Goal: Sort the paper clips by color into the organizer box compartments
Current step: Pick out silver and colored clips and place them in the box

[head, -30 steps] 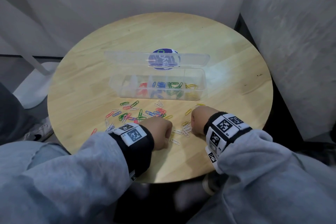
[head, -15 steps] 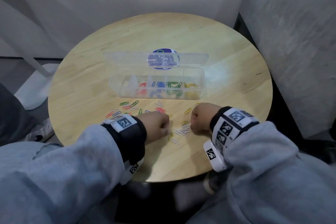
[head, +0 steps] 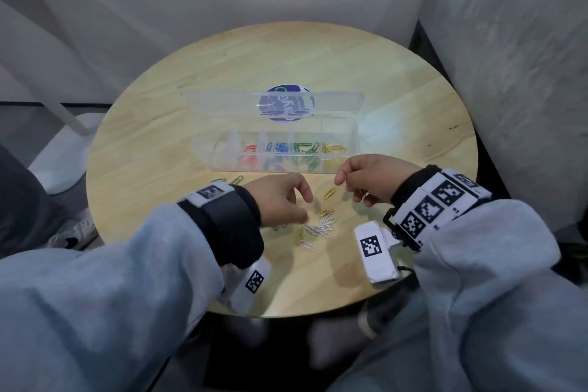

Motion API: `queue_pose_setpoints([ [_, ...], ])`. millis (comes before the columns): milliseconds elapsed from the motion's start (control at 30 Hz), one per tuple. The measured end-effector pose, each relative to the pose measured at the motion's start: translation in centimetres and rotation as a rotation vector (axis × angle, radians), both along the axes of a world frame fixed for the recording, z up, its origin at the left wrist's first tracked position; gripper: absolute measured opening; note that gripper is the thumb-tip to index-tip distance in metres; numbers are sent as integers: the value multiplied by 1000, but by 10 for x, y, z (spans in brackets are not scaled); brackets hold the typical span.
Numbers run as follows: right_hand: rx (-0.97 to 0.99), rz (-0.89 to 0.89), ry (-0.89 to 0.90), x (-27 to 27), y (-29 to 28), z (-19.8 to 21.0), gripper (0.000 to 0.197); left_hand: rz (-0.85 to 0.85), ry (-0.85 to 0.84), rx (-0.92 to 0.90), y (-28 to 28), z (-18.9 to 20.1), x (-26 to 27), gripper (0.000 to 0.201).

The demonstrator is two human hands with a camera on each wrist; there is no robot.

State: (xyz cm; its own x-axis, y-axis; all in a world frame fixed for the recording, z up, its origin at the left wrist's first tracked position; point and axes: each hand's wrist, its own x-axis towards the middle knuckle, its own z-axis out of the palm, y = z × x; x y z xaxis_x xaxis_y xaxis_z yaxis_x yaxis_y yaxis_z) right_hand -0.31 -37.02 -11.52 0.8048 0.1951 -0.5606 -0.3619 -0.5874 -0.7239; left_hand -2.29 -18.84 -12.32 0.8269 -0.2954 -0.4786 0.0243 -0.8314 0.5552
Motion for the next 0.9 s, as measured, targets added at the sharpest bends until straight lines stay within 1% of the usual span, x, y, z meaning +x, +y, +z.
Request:
queue_pose_setpoints([
  [67, -134, 22, -58, 0, -1, 2, 17, -186, -78, 263, -7, -6, -7, 35],
  [100, -200, 40, -84, -1, -1, 2, 13, -242, -100, 346, -10, -10, -9, 43],
  [167, -322, 92, -134, -4, 1, 1, 8, -300, -148, 420, -15, -18, -12, 49],
  [233, -412, 173, -160, -6, 3, 0, 8, -310, -202, 432, -18, -24, -13, 45],
  [300, -429, 245, -162, -7, 5, -2, 7, -292, -232, 431, -21, -26, -12, 35],
  [400, -408, 304, -169, -9, 8, -5, 15, -303, -209, 445, -23, -26, -10, 23],
  [500, -429, 352, -166, -10, 15, -8, 22, -317, -201, 455, -23, -26, -10, 19],
  [567, -481, 395, -169, -13, 19, -10, 19, -309, -188, 463, -24, -26, -12, 17],
  [667, -576, 478, -204, -18, 26, -14, 16, -274, -157, 454, -23, -26, -14, 5],
  [767, -621, 518, -200, -19, 30, -17, 19, -275, -134, 443, -18, -26, -13, 7],
  [900, -657, 502, -209, -20, 32, -23, 26, -242, -93, 410, -10, -26, -11, 7],
])
